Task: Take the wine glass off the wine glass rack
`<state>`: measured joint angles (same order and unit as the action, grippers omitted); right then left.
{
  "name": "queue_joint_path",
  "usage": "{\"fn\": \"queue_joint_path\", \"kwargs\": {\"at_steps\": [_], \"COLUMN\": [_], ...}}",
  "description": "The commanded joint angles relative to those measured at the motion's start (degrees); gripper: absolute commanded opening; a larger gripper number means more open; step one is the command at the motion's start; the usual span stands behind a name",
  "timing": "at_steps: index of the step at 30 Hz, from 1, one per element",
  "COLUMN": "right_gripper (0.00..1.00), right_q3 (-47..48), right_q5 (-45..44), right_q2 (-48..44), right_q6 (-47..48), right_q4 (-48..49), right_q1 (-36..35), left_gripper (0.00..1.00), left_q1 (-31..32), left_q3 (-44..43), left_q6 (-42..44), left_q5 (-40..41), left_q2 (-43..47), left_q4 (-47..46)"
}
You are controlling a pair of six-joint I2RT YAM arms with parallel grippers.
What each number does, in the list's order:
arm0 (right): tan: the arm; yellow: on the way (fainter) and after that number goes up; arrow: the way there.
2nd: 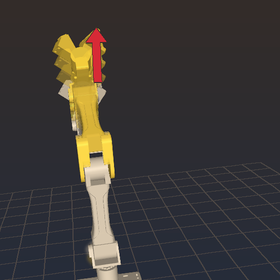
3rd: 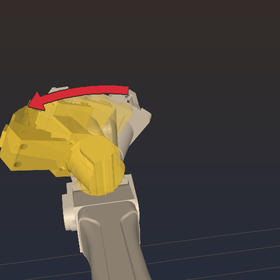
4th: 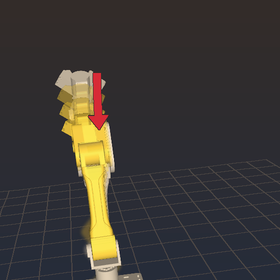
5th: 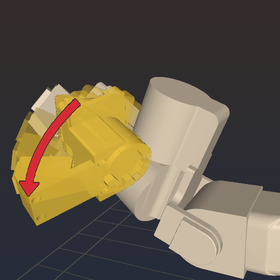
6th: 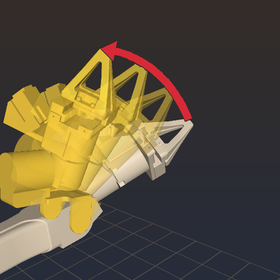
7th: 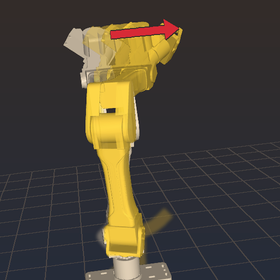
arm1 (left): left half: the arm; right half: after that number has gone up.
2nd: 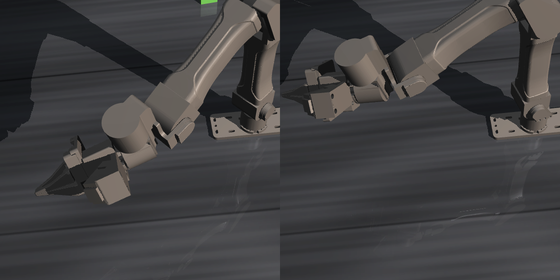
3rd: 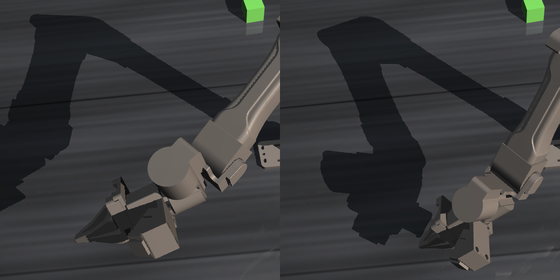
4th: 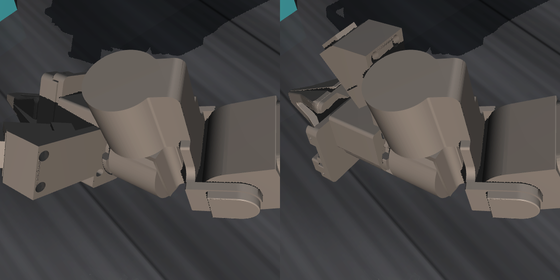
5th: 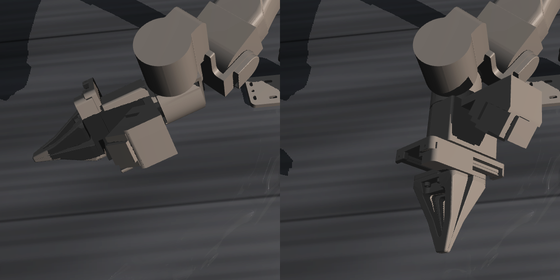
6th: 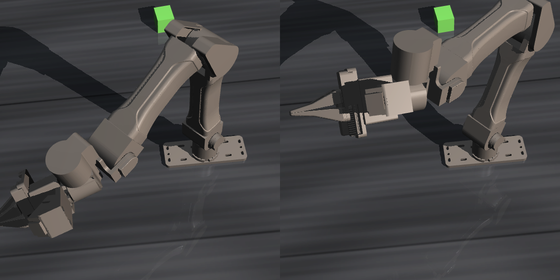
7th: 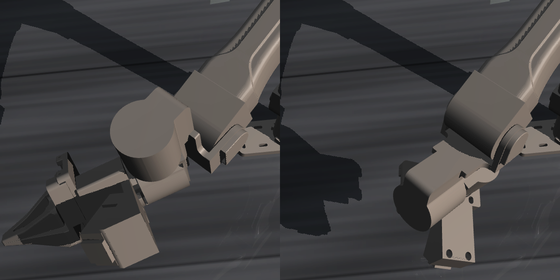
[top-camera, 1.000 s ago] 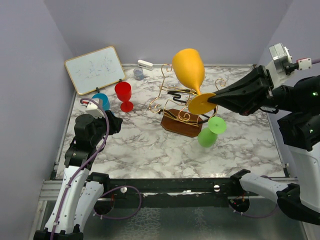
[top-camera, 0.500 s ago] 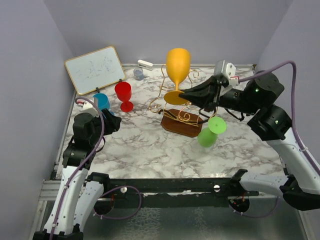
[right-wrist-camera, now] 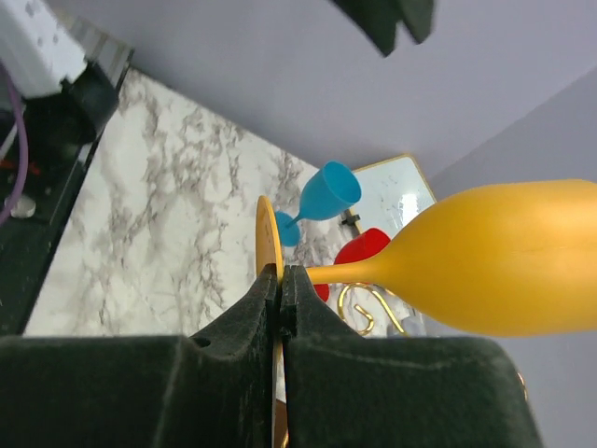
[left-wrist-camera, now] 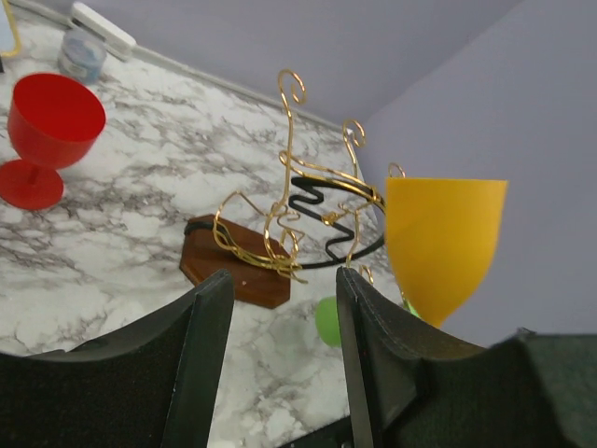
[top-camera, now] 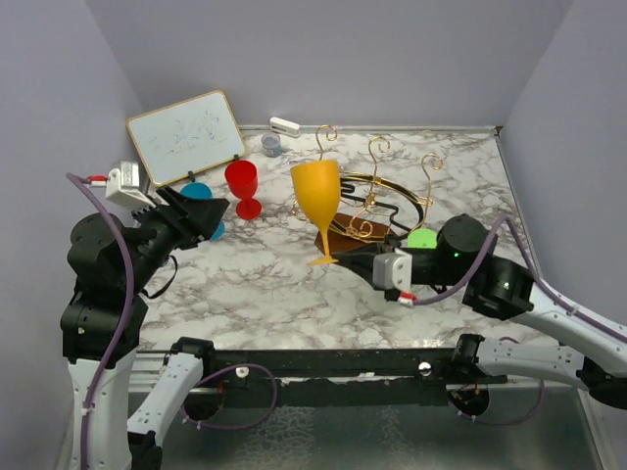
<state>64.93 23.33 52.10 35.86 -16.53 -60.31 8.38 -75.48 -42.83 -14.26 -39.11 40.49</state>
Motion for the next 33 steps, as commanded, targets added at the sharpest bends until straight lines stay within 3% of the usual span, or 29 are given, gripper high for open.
{"fn": "queue_joint_path", "kwargs": {"at_steps": [1, 12, 21, 33], "right_gripper": [0.01, 0.01, 0.01, 0.01], "right_q3": [-7.22, -24.45, -33.87, -34.59], "right_q5": [-3.91, -22.94, -29.65, -31.01], "right_q2": [-1.88, -3.13, -2.82, 3.34], "right_q6": [17.07, 41.7, 56.69, 61.97], "right_q4": [2.45, 8.47, 17.81, 21.01], "right_q1": [-5.09, -20.99, -23.53, -25.31], "left_gripper": [0.51, 0.51, 0.51, 0.51], "left_q1": [0.32, 0.32, 0.32, 0.32], "left_q3": [-1.85, 1.07, 5.25, 13.42], "left_q6": [-1.47, -0.09, 3.31, 2.23], "left_q5": [-8.49, -15.18, -15.69, -18.67], "left_q2": [-0.66, 1.53, 4.36, 7.26], "left_q4": [8.99, 15.6, 21.58, 19.03]}}
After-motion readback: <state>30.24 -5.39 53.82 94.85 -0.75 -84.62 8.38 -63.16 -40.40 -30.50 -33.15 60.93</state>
